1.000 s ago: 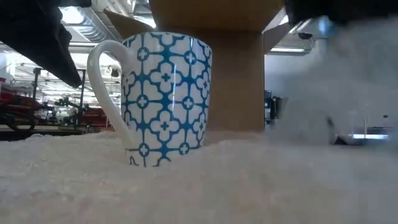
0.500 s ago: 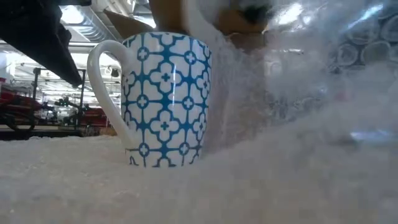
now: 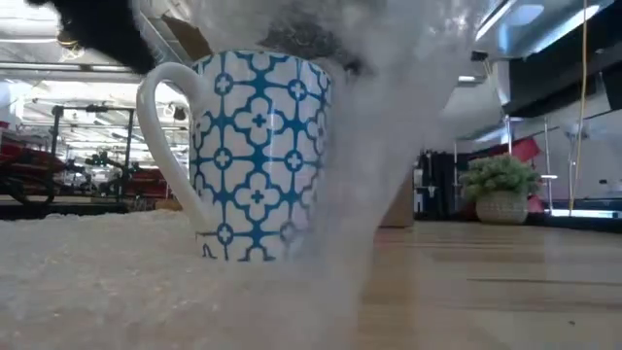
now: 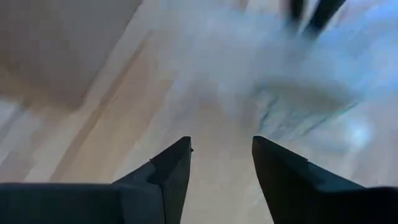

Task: Wrap mug
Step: Wrap the white mug with bubble wrap

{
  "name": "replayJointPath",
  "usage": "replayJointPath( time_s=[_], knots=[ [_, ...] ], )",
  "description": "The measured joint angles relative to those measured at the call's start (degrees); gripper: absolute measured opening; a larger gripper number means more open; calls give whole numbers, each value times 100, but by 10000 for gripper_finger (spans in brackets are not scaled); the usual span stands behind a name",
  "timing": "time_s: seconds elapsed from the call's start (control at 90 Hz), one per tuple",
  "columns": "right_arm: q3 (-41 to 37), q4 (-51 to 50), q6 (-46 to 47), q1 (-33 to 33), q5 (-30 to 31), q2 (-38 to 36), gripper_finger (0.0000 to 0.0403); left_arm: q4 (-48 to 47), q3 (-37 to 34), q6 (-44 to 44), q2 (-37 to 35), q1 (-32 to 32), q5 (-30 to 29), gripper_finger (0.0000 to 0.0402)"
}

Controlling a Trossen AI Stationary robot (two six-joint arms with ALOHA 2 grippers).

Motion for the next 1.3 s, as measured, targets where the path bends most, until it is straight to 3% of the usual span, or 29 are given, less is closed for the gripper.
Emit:
replayJointPath(
  time_s=[0.322, 0.567, 0.956, 1.189, 1.3],
  knots=[
    [1, -71, -60, 8, 74, 0, 1, 1630, -113, 1161, -2, 88, -24, 156],
    [2, -18, -60, 9, 76, 0, 1, 2268, -511, 1181, 358, 290, 231, 156],
    [108, -114, -329, 9, -256, -68, 1, 2320, -540, 1163, 601, 324, 327, 156],
    [1127, -1687, -804, 53, -1094, -267, 1, 2334, -540, 1163, 601, 321, 326, 156],
    [1586, -2430, -1005, 187, -1022, -269, 1, 2326, -540, 1154, 601, 321, 328, 156]
  ],
)
